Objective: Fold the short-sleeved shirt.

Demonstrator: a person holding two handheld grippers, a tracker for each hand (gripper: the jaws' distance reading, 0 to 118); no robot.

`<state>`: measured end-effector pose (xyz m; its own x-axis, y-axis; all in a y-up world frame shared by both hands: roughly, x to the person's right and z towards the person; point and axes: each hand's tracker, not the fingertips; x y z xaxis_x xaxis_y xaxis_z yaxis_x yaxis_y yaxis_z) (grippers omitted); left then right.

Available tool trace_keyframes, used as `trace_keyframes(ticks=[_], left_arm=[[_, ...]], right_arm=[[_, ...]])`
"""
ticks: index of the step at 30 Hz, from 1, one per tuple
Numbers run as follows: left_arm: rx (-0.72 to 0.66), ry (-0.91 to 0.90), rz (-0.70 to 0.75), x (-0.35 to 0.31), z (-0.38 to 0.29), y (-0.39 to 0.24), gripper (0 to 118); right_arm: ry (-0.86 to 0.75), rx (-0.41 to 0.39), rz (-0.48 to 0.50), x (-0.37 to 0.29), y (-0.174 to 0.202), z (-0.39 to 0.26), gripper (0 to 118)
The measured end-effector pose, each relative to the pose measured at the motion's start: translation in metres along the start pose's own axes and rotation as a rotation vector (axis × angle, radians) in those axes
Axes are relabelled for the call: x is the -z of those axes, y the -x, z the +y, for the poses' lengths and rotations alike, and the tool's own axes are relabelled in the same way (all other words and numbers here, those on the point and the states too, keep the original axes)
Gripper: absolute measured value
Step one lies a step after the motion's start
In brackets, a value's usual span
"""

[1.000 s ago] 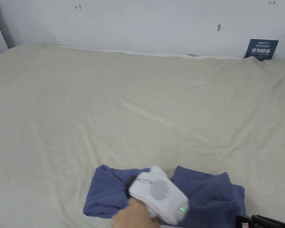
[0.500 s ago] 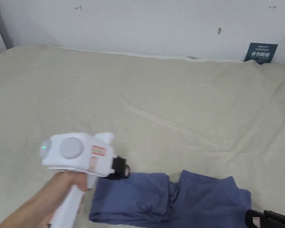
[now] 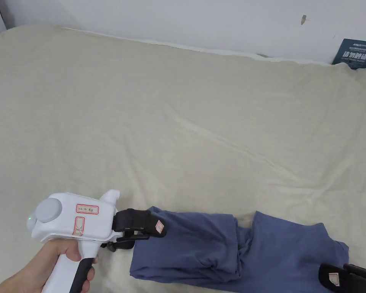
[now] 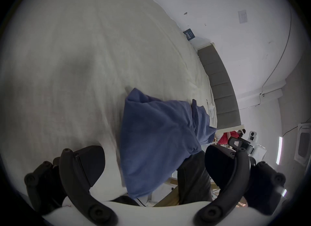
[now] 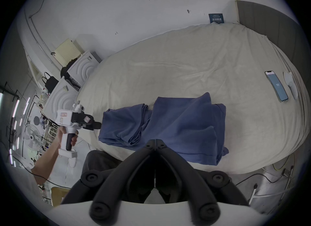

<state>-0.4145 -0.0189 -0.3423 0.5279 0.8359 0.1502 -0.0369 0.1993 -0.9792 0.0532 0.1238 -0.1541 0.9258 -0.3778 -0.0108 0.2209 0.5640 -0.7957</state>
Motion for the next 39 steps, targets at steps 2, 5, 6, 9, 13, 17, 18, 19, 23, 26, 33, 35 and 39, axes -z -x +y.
trace_keyframes(ticks=[2, 5, 6, 9, 13, 17, 18, 19, 23, 26, 33, 35, 39], left_arm=[[-0.021, -0.003, -0.091, 0.005, 0.008, 0.004, 118], [-0.047, 0.024, -0.191, 0.025, 0.007, 0.005, 118], [-0.042, 0.028, -0.188, 0.030, 0.022, 0.019, 118], [0.027, -0.031, 0.011, 0.025, 0.022, 0.013, 6], [0.007, -0.026, -0.016, 0.015, 0.014, 0.020, 5], [0.009, -0.075, 0.060, -0.036, 0.006, -0.008, 5], [0.016, -0.101, 0.093, -0.045, 0.009, -0.005, 5], [0.005, -0.101, 0.106, -0.058, 0.009, -0.005, 5], [0.044, -0.154, 0.305, -0.117, 0.008, -0.023, 5], [0.111, -0.142, 0.493, -0.140, 0.012, -0.054, 5], [0.296, -0.073, 0.797, -0.107, 0.019, -0.157, 5], [0.327, -0.030, 0.879, -0.081, 0.014, -0.188, 6], [0.448, 0.020, 0.987, -0.022, 0.005, -0.238, 6]], right_arm=[[0.005, 0.000, -0.005, 0.000, 0.000, 0.000, 1], [0.018, 0.014, -0.014, 0.001, 0.001, -0.001, 1], [0.017, 0.017, -0.021, 0.000, 0.002, -0.002, 1], [0.013, 0.022, -0.024, -0.003, 0.001, -0.003, 1], [0.004, -0.007, -0.033, -0.011, 0.000, 0.000, 1], [-0.010, -0.015, -0.016, -0.015, -0.001, 0.003, 1], [-0.013, -0.018, -0.012, -0.016, -0.001, 0.003, 1], [-0.017, -0.021, -0.008, -0.016, -0.001, 0.003, 1], [-0.027, -0.024, 0.020, -0.018, -0.003, -0.001, 1], [-0.029, -0.037, 0.028, -0.019, -0.004, -0.004, 1], [-0.054, -0.035, 0.009, -0.033, -0.013, -0.016, 1], [-0.077, -0.059, -0.019, -0.042, -0.015, -0.018, 1], [-0.135, -0.121, -0.104, -0.058, -0.025, -0.022, 1]])
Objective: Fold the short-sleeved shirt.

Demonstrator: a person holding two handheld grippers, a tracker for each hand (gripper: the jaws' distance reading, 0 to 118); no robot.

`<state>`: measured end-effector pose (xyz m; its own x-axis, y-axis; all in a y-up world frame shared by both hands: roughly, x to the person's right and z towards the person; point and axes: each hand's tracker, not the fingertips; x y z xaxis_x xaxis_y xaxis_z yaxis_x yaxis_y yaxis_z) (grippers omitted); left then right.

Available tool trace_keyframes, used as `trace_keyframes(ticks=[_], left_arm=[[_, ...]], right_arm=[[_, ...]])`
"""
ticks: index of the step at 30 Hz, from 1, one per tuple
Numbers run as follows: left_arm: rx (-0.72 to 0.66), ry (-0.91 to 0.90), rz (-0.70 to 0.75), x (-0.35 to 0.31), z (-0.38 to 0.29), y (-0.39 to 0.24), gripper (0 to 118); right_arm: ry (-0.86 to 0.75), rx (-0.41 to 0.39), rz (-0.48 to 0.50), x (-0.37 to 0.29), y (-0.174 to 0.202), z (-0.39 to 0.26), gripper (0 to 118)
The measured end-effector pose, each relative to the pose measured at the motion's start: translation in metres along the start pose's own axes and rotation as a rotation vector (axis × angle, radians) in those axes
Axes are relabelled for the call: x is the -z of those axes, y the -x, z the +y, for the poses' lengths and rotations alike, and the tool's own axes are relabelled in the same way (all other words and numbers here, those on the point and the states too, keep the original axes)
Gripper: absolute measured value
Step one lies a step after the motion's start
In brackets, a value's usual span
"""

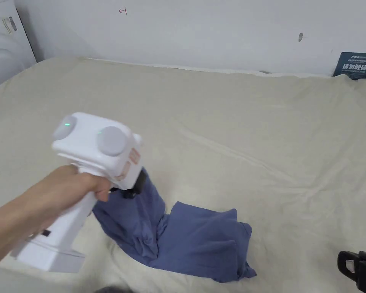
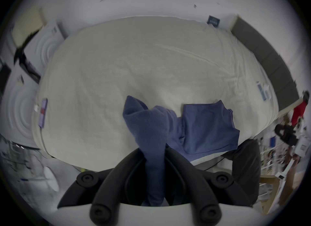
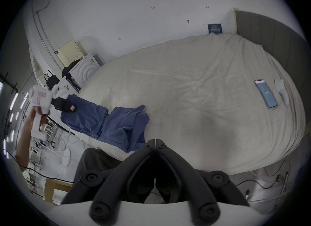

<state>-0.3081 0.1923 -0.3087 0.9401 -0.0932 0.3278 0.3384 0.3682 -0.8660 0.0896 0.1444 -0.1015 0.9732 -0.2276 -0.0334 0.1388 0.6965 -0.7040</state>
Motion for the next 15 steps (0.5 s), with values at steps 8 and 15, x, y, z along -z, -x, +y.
trace_keyframes(ticks=[8, 15], left_arm=[[0.154, 0.076, 0.057, 0.043, 0.029, -0.120, 6], [0.117, -0.014, -0.204, 0.105, 0.023, -0.246, 108]], right_arm=[[-0.018, 0.002, -0.078, -0.018, -0.035, -0.016, 1], [-0.018, 0.100, -0.121, -0.032, -0.062, -0.029, 1]])
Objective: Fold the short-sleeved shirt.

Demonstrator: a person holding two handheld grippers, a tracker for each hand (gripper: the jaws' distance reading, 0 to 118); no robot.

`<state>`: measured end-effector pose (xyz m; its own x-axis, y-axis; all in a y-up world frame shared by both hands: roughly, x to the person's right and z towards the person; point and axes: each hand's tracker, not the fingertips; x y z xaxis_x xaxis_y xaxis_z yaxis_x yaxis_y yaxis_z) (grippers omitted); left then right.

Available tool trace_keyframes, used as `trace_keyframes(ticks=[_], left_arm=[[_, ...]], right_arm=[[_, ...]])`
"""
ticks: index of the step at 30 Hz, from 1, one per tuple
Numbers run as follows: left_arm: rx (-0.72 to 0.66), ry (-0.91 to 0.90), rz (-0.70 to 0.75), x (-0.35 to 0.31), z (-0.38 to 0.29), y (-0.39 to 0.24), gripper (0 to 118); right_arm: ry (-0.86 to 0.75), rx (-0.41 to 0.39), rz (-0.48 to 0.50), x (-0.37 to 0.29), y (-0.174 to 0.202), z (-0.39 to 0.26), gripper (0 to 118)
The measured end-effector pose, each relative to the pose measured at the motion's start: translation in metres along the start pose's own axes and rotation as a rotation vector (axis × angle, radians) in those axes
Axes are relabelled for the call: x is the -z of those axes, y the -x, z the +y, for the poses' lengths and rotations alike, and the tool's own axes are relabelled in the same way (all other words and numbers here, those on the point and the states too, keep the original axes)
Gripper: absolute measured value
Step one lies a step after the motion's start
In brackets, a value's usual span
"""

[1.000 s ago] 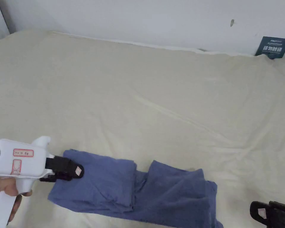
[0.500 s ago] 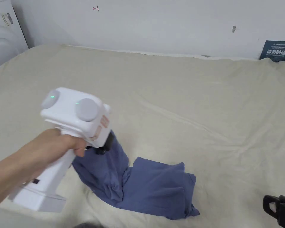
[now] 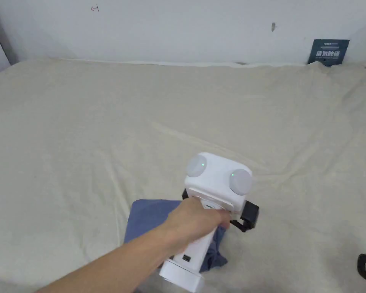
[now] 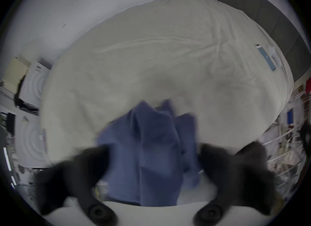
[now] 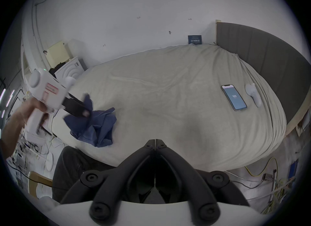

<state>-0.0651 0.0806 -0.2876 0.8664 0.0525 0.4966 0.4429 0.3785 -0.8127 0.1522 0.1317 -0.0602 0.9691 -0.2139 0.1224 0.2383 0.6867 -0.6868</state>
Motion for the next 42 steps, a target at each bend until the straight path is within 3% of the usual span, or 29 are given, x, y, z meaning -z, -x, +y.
trace_keyframes(ticks=[2, 4, 6, 7, 8, 9, 12, 15, 18, 21, 24, 26, 28, 29, 30, 31, 35, 37, 39, 42], left_arm=[[-0.018, 0.046, -0.127, 0.000, -0.012, -0.015, 107], [-0.053, 0.071, -0.206, -0.023, -0.001, 0.008, 102], [-0.048, -0.017, -0.135, -0.057, -0.005, 0.048, 94], [-0.051, -0.075, -0.063, -0.072, -0.008, 0.067, 61], [-0.056, -0.102, 0.077, -0.086, -0.016, 0.088, 16], [-0.114, -0.151, 0.204, -0.093, -0.020, 0.111, 0], [-0.133, -0.005, 0.591, -0.069, -0.031, 0.159, 0], [-0.105, 0.079, 0.822, -0.017, -0.041, 0.158, 0], [0.094, 0.172, 0.868, 0.050, -0.059, 0.082, 0], [0.309, 0.027, 0.906, 0.083, -0.070, -0.042, 0], [0.400, -0.163, 0.696, 0.072, -0.054, -0.117, 0], [0.255, -0.199, 0.278, 0.042, -0.030, -0.117, 0], [0.045, -0.106, 0.023, -0.003, -0.008, -0.071, 0], [-0.037, -0.105, -0.170, -0.023, -0.001, -0.036, 0], [-0.057, -0.111, -0.328, -0.039, 0.000, 0.002, 0], [-0.061, -0.111, -0.393, -0.049, -0.002, 0.032, 0], [-0.107, -0.142, -0.257, -0.072, -0.040, 0.167, 0], [-0.180, -0.117, -0.200, -0.071, -0.066, 0.218, 0], [-0.286, -0.100, -0.231, -0.066, -0.091, 0.270, 0], [-0.434, -0.106, -0.352, -0.048, -0.116, 0.312, 0]], right_arm=[[0.001, 0.022, -0.013, -0.005, -0.003, 0.000, 1], [-0.008, 0.030, -0.018, -0.010, -0.007, 0.000, 1], [-0.019, 0.041, -0.018, -0.013, -0.009, 0.001, 1], [-0.022, 0.049, -0.012, -0.012, -0.011, 0.002, 1], [-0.023, 0.061, 0.000, -0.009, -0.012, 0.003, 1], [-0.020, 0.075, 0.017, -0.005, -0.013, 0.005, 1], [-0.013, 0.078, 0.033, 0.005, -0.008, 0.008, 1], [-0.005, 0.065, 0.065, 0.007, 0.000, 0.007, 1], [0.005, 0.051, 0.075, 0.004, 0.004, 0.004, 1], [0.016, 0.031, 0.035, -0.002, 0.000, 0.002, 1], [0.014, 0.014, -0.028, -0.014, -0.004, 0.003, 1], [0.019, 0.005, -0.040, -0.017, -0.007, 0.005, 1], [0.020, 0.002, -0.050, -0.010, -0.002, 0.010, 1], [0.021, 0.000, -0.041, -0.003, 0.004, 0.013, 1], [0.029, 0.000, -0.012, 0.007, 0.012, 0.017, 1], [0.053, 0.002, 0.031, 0.020, 0.022, 0.021, 1], [0.155, -0.003, 0.245, 0.096, 0.087, 0.037, 1], [0.208, 0.052, 0.414, 0.142, 0.115, 0.041, 1], [0.274, 0.143, 0.567, 0.192, 0.140, 0.040, 1], [0.317, 0.226, 0.699, 0.242, 0.152, 0.034, 1]])
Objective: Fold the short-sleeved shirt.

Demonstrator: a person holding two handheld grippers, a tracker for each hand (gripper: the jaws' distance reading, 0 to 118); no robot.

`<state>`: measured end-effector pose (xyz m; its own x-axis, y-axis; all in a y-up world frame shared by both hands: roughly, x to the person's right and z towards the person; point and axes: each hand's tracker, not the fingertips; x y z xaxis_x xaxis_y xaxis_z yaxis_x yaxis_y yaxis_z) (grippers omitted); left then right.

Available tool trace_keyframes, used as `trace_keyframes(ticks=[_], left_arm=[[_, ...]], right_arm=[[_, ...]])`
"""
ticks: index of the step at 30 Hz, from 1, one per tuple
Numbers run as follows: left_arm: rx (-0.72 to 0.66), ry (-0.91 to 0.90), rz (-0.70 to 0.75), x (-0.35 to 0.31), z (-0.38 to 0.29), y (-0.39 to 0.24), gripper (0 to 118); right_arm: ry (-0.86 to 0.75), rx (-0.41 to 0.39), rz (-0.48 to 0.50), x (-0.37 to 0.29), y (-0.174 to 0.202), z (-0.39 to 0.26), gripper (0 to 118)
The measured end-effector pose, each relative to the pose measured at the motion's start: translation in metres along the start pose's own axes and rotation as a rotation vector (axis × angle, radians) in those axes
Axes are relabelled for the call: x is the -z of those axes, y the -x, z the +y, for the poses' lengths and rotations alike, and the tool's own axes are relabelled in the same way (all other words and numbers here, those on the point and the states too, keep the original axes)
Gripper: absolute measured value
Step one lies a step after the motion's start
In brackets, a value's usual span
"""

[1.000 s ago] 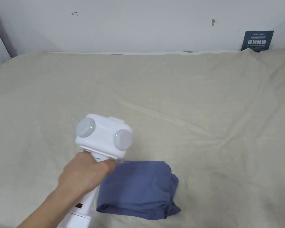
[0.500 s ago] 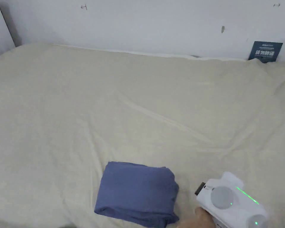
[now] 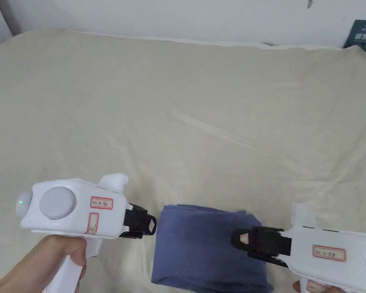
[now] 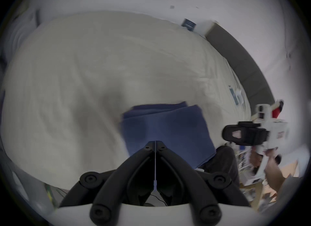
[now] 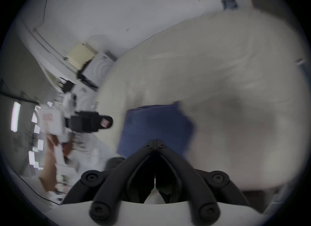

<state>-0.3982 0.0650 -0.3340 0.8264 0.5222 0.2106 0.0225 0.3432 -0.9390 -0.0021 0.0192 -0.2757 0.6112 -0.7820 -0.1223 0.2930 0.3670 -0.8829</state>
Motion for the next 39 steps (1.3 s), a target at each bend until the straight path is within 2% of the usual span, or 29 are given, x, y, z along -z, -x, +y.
trace_keyframes(ticks=[1, 4, 5, 6, 7, 8, 9, 10, 13, 14, 16, 18, 19, 20, 21, 22, 23, 24, 26, 27, 31, 34, 39], left_arm=[[-0.036, 0.020, -0.036, 0.004, 0.000, 0.013, 0], [-0.105, 0.038, -0.172, 0.023, -0.002, 0.038, 0], [-0.122, 0.034, -0.218, 0.029, -0.002, 0.044, 6], [-0.145, 0.029, -0.288, 0.033, -0.001, 0.048, 34], [-0.153, 0.042, -0.344, 0.039, -0.001, 0.053, 105], [-0.125, 0.099, -0.421, 0.052, 0.001, 0.053, 117], [-0.164, 0.009, -0.487, 0.056, 0.005, 0.055, 116], [-0.132, 0.127, -0.500, 0.060, 0.016, 0.055, 116], [-0.172, 0.154, -0.460, 0.083, 0.036, 0.057, 116], [-0.171, 0.160, -0.496, 0.087, 0.003, 0.055, 116], [-0.221, 0.148, -0.600, 0.092, 0.003, 0.052, 116], [-0.223, 0.145, -0.621, 0.104, -0.002, 0.054, 115], [-0.219, 0.150, -0.651, 0.109, -0.004, 0.053, 108], [-0.242, 0.167, -0.682, 0.113, -0.006, 0.048, 86], [-0.239, 0.164, -0.653, 0.112, -0.008, 0.043, 35], [-0.226, 0.150, -0.584, 0.110, -0.007, 0.041, 35], [-0.174, 0.137, -0.451, 0.109, -0.009, 0.040, 17], [-0.168, 0.094, -0.452, 0.105, -0.010, 0.042, 18], [-0.236, 0.117, -0.515, 0.095, -0.010, 0.048, 18], [-0.221, 0.112, -0.511, 0.086, -0.008, 0.048, 18], [-0.158, 0.043, -0.366, 0.026, 0.022, 0.088, 18], [-0.190, 0.003, -0.203, -0.034, 0.053, 0.152, 18], [-0.300, -0.031, 0.094, -0.124, 0.097, 0.267, 18]], right_arm=[[0.028, 0.027, 0.031, 0.009, -0.010, 0.003, 1], [0.072, 0.124, 0.024, 0.028, -0.037, 0.001, 1], [0.091, 0.149, 0.038, 0.030, -0.048, 0.000, 1], [0.107, 0.182, 0.085, 0.030, -0.061, -0.003, 1], [0.114, 0.229, 0.160, 0.029, -0.072, -0.007, 1], [0.110, 0.294, 0.225, 0.028, -0.083, -0.010, 1], [0.093, 0.337, 0.245, 0.027, -0.091, -0.012, 1], [0.079, 0.349, 0.248, 0.026, -0.094, -0.012, 1], [0.081, 0.331, 0.252, 0.027, -0.097, -0.015, 1], [0.078, 0.327, 0.249, 0.027, -0.095, -0.015, 1], [0.078, 0.316, 0.237, 0.027, -0.086, -0.015, 1], [0.083, 0.313, 0.225, 0.026, -0.083, -0.014, 1], [0.087, 0.307, 0.216, 0.025, -0.083, -0.013, 1], [0.091, 0.296, 0.197, 0.024, -0.080, -0.012, 1], [0.088, 0.289, 0.185, 0.022, -0.077, -0.012, 1], [0.088, 0.278, 0.177, 0.020, -0.074, -0.011, 1], [0.082, 0.267, 0.168, 0.018, -0.072, -0.010, 1], [0.081, 0.258, 0.160, 0.015, -0.070, -0.009, 0], [0.084, 0.227, 0.117, 0.009, -0.061, -0.007, 1], [0.075, 0.211, 0.114, 0.002, -0.054, -0.006, 1], [0.037, 0.167, 0.105, -0.023, -0.032, 0.003, 1], [0.001, 0.142, 0.091, -0.042, -0.023, 0.016, 1], [-0.050, 0.087, 0.009, -0.063, -0.003, 0.045, 0]])
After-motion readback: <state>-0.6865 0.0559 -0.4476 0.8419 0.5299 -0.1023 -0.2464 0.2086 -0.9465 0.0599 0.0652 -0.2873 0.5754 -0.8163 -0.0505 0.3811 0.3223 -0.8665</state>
